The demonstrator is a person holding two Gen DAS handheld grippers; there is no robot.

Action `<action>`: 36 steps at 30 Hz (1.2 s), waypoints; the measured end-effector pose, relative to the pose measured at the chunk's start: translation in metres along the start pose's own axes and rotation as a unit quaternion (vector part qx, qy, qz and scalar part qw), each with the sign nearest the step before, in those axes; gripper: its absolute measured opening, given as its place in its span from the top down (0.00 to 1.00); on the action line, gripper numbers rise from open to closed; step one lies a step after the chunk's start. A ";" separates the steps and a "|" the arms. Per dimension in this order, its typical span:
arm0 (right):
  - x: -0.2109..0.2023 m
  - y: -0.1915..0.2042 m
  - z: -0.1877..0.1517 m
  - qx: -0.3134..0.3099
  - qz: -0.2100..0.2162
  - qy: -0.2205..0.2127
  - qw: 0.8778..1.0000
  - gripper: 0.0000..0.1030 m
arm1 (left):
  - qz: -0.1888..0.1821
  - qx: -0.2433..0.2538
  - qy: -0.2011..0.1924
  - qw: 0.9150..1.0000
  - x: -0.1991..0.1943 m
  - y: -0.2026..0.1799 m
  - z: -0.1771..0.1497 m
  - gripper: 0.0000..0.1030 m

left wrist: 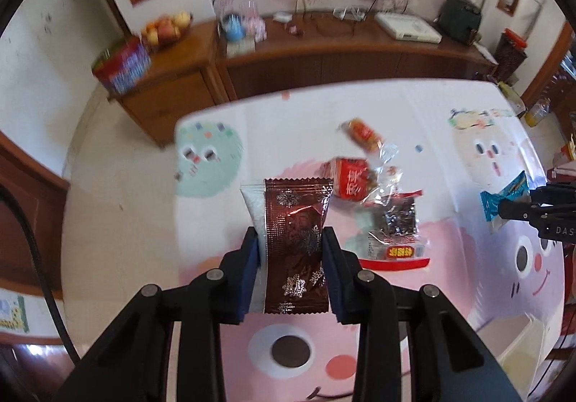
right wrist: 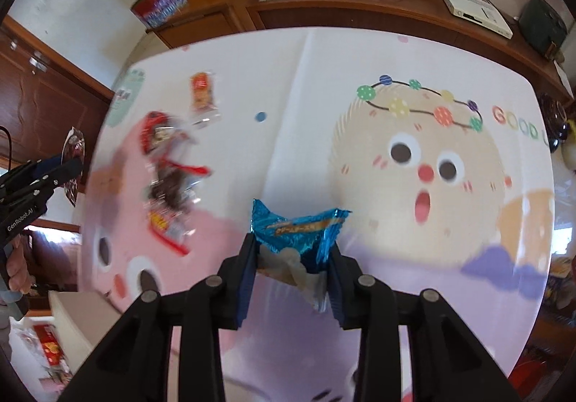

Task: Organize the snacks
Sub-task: 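Carry both packets over the white tray and open both grippers to drop them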

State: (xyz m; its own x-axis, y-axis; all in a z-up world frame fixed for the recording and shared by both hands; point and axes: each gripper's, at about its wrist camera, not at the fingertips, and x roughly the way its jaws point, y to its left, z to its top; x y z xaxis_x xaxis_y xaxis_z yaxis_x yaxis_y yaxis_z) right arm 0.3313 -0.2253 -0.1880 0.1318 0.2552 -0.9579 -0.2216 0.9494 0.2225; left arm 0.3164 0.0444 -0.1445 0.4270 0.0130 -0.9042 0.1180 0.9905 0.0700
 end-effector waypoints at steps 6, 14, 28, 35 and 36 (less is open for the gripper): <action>-0.049 0.022 -0.031 0.011 0.020 -0.040 0.999 0.66 | 0.029 0.016 -0.050 0.998 -0.047 0.011 -0.001 0.69; -0.115 0.055 -0.074 0.018 0.041 -0.095 0.995 0.66 | 0.033 0.006 -0.064 0.997 -0.090 0.025 -0.013 0.69; -0.191 0.140 -0.158 -0.021 0.053 -0.125 0.990 0.66 | -0.040 -0.041 -0.032 0.998 -0.190 -0.019 -0.134 0.69; -0.203 0.183 -0.189 -0.051 0.021 -0.142 0.988 0.66 | -0.054 -0.066 -0.036 0.996 -0.208 -0.034 -0.181 0.69; -0.202 0.187 -0.194 -0.051 0.015 -0.142 0.988 0.66 | -0.051 -0.067 -0.040 0.996 -0.209 -0.036 -0.185 0.69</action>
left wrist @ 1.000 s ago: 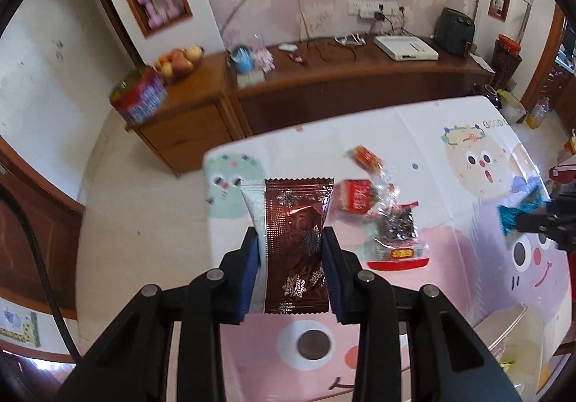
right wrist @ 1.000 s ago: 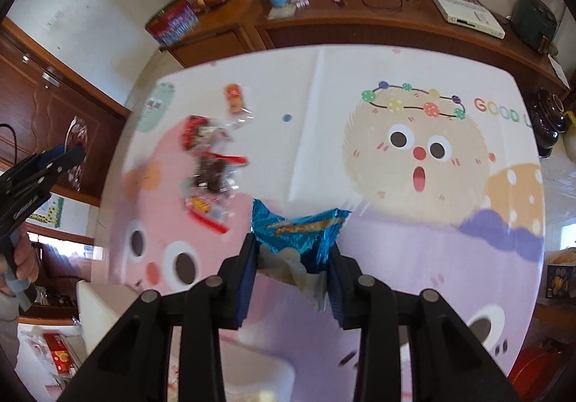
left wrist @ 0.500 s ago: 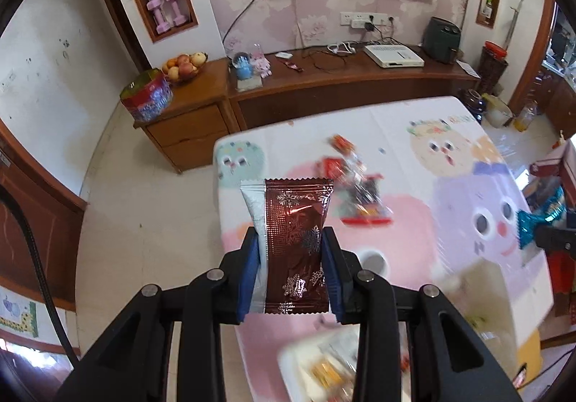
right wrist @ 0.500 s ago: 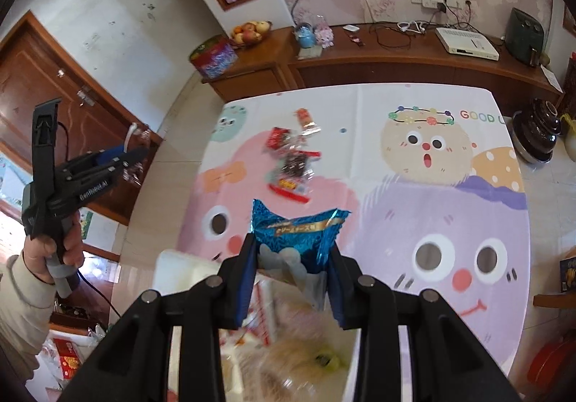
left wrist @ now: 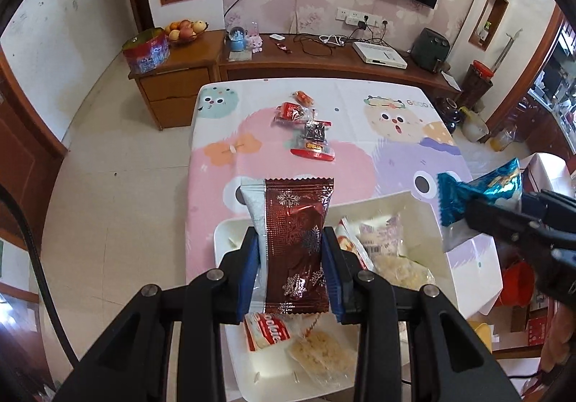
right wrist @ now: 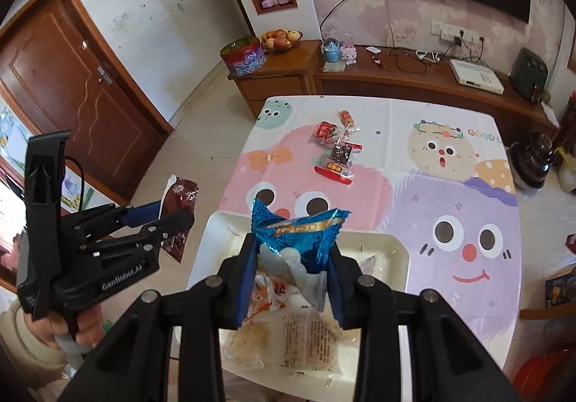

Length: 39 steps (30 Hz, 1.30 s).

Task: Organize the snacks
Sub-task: 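Carry both packets over the white tray and open both grippers to drop them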

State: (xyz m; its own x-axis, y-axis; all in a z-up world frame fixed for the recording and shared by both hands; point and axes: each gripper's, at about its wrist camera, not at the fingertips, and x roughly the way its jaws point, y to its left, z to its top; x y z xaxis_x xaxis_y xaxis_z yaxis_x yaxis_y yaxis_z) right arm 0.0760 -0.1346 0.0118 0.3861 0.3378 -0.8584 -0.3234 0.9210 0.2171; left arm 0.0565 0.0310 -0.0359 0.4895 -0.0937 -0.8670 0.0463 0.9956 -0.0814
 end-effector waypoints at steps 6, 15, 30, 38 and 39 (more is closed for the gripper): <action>0.009 0.018 -0.025 -0.009 -0.039 0.012 0.999 0.66 | 0.029 0.008 -0.012 0.999 0.000 -0.006 -0.018 0.68; 0.030 0.028 -0.048 -0.003 -0.059 0.047 0.997 0.65 | 0.027 0.013 0.022 0.999 0.015 -0.008 -0.037 0.68; 0.050 0.031 -0.066 0.019 -0.054 0.099 0.993 0.60 | 0.015 0.013 0.054 0.998 0.023 -0.010 -0.053 0.67; 0.055 0.025 -0.074 0.039 -0.052 0.120 0.991 0.53 | 0.026 -0.001 0.059 0.998 0.021 -0.003 -0.056 0.26; 0.054 0.025 -0.075 0.040 -0.053 0.120 0.991 0.52 | 0.025 -0.004 0.060 0.998 0.021 -0.002 -0.056 0.25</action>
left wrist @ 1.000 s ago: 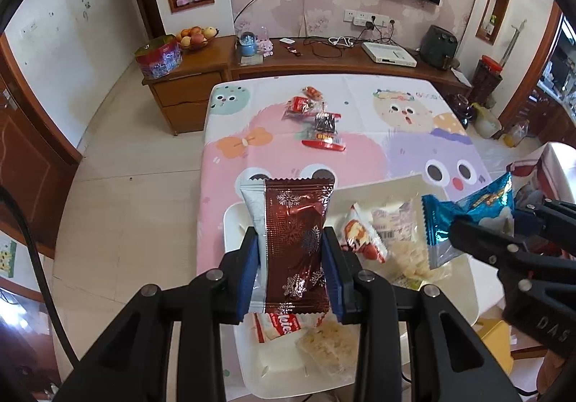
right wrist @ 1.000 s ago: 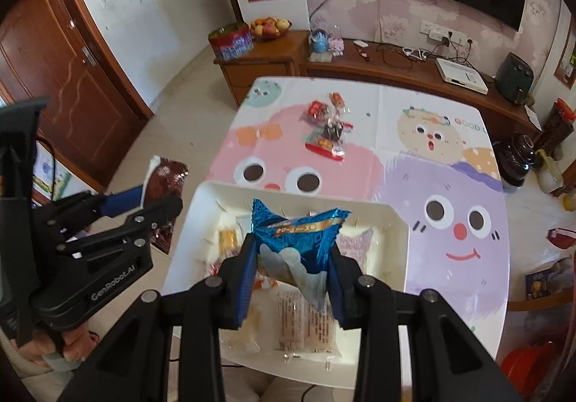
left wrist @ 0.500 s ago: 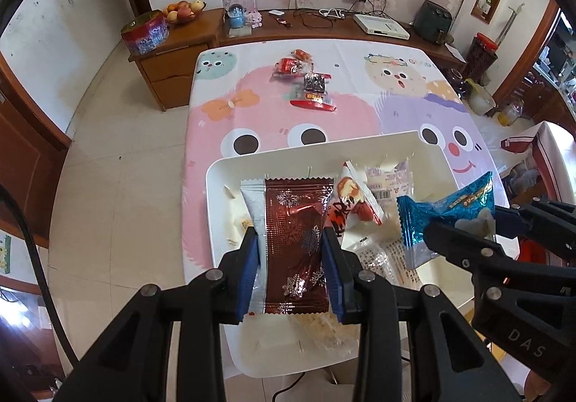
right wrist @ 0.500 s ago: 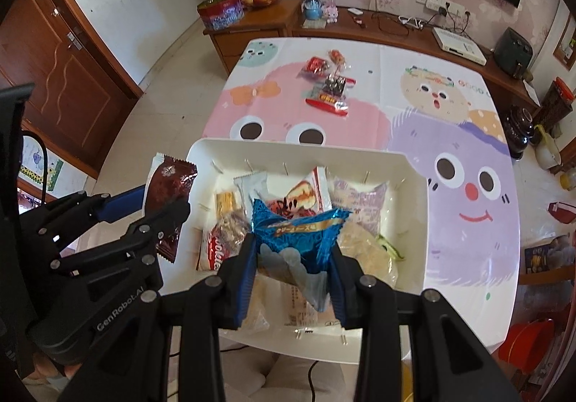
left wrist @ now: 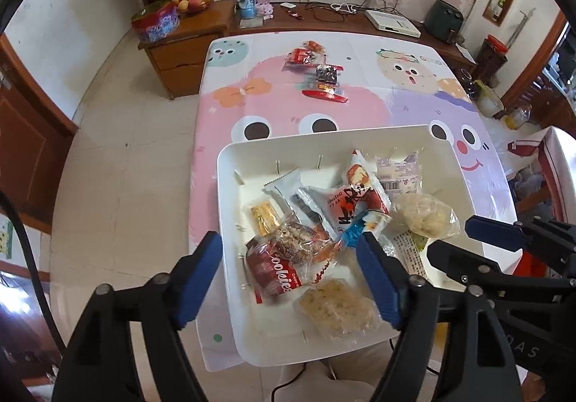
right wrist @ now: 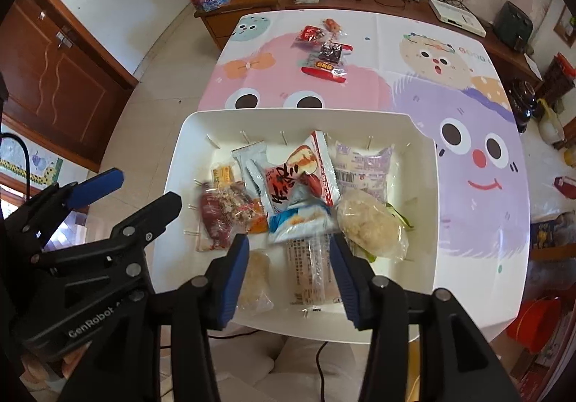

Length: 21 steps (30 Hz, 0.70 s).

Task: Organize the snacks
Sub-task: 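Carry both packets over the white tray and open both grippers to drop them, then move both grippers back toward the remaining snacks on the table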

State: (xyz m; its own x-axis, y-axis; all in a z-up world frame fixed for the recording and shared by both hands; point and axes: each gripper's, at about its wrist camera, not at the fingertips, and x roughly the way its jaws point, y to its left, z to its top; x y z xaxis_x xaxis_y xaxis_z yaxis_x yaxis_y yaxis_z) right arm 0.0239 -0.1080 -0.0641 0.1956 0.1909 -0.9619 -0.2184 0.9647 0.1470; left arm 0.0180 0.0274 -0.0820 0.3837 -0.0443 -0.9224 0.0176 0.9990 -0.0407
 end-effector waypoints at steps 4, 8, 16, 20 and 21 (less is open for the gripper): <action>-0.001 0.002 -0.003 -0.005 -0.006 0.000 1.000 0.51 | 0.000 -0.002 -0.001 1.000 0.001 0.003 -0.001 0.25; -0.003 0.004 -0.004 -0.009 -0.015 -0.003 1.000 0.51 | 0.000 -0.001 -0.005 1.000 0.000 0.005 -0.002 0.25; -0.002 0.005 -0.005 -0.008 -0.025 -0.002 1.000 0.51 | -0.005 0.002 -0.011 1.000 0.000 0.004 0.002 0.25; 0.001 0.007 -0.003 -0.009 -0.027 0.003 1.000 0.51 | -0.006 0.001 -0.009 1.000 0.001 0.005 0.002 0.25; 0.001 0.007 -0.003 -0.009 -0.028 0.002 1.000 0.51 | -0.005 0.000 -0.009 1.000 0.002 0.005 0.003 0.25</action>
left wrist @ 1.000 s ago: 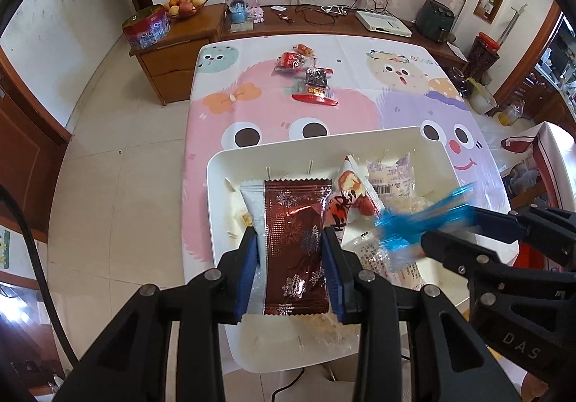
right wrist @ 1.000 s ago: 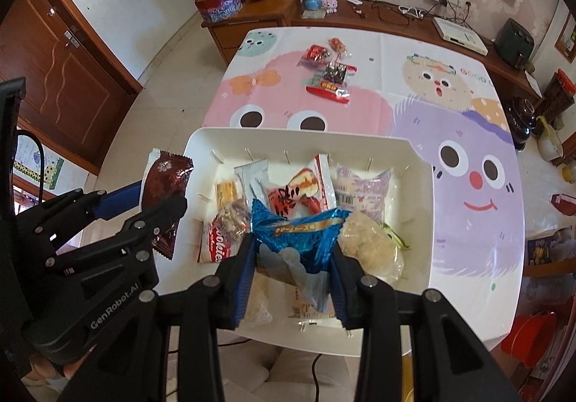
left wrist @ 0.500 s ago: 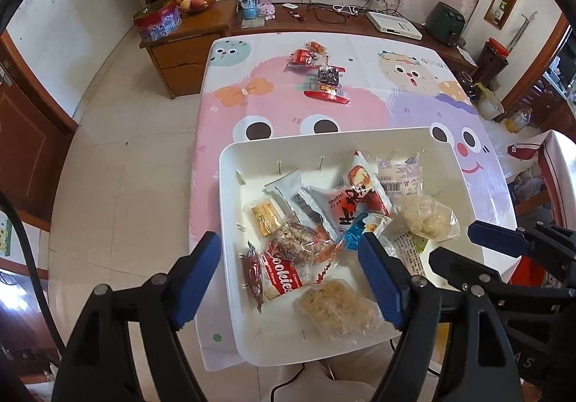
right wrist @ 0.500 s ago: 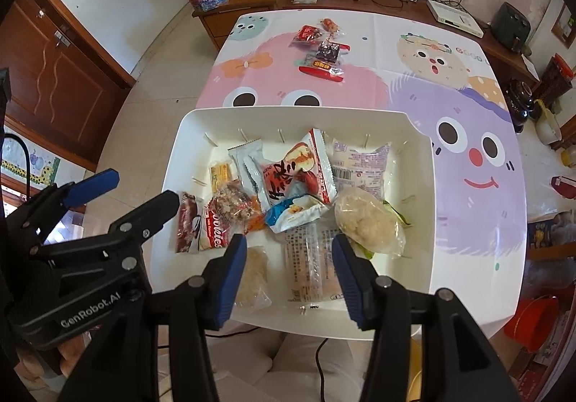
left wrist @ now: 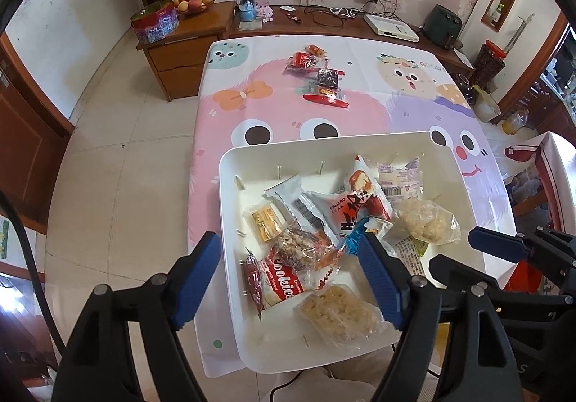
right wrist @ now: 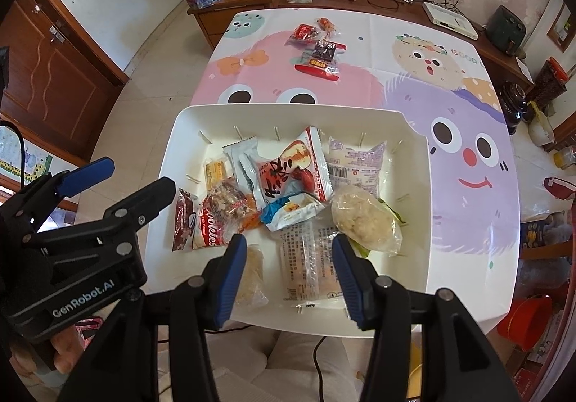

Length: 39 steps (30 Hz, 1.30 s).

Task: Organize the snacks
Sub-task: 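Move both grippers back toward the remaining snacks on the table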

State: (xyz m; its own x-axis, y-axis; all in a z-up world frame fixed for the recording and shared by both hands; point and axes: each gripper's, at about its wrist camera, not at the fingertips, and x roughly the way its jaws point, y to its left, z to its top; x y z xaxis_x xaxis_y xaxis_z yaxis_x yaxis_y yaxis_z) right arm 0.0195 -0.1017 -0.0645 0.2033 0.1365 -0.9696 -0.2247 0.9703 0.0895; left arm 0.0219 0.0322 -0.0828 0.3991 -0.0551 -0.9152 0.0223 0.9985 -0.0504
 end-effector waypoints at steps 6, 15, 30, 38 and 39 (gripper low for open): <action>0.006 0.003 0.005 -0.003 -0.001 0.006 1.000 0.51 | 0.003 -0.002 0.000 1.000 0.004 0.005 0.003 0.25; 0.015 -0.002 0.023 -0.002 -0.006 0.002 1.000 0.51 | 0.027 0.017 -0.012 0.999 0.011 0.009 0.017 0.25; -0.014 -0.025 0.140 -0.027 -0.017 -0.055 0.998 0.52 | 0.053 0.080 -0.081 0.992 -0.005 0.015 0.130 0.21; 0.014 -0.055 0.252 -0.013 -0.019 -0.069 0.997 0.52 | 0.059 0.132 -0.130 0.981 0.014 0.009 0.238 0.15; 0.024 -0.058 0.260 -0.008 -0.017 -0.064 0.998 0.52 | 0.055 0.139 -0.127 0.981 0.025 0.008 0.250 0.15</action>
State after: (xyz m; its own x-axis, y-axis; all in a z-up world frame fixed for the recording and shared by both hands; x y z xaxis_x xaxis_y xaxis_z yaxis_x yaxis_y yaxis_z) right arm 0.2849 -0.1028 -0.0339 0.3302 0.1279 -0.9352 -0.2305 0.9717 0.0515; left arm 0.2609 0.0384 -0.0064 0.6272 0.0194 -0.7787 0.2010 0.9618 0.1858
